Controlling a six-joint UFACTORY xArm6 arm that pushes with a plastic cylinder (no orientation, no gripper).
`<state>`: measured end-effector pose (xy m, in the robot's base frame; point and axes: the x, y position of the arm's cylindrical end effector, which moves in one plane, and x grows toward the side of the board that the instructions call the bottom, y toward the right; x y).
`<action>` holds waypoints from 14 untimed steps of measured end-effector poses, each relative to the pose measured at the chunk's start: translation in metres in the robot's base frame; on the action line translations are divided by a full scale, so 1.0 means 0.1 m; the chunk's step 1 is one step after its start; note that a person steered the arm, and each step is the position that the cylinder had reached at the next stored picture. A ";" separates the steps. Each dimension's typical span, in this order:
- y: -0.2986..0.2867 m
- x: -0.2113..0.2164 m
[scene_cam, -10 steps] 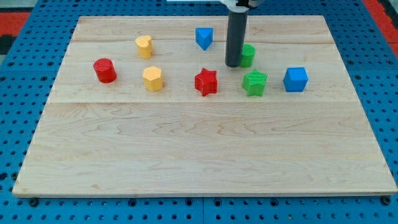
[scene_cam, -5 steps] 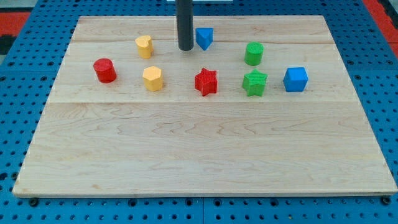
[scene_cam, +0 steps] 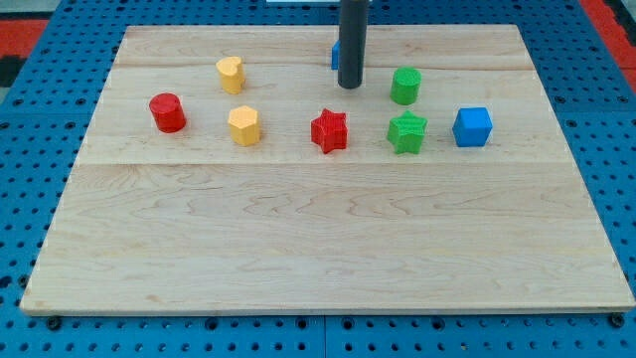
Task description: Move blue triangle to the top center of the board
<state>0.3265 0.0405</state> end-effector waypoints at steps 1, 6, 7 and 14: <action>0.00 0.07; 0.49 -0.31; 0.56 -0.35; 0.47 -0.59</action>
<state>0.2677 0.0876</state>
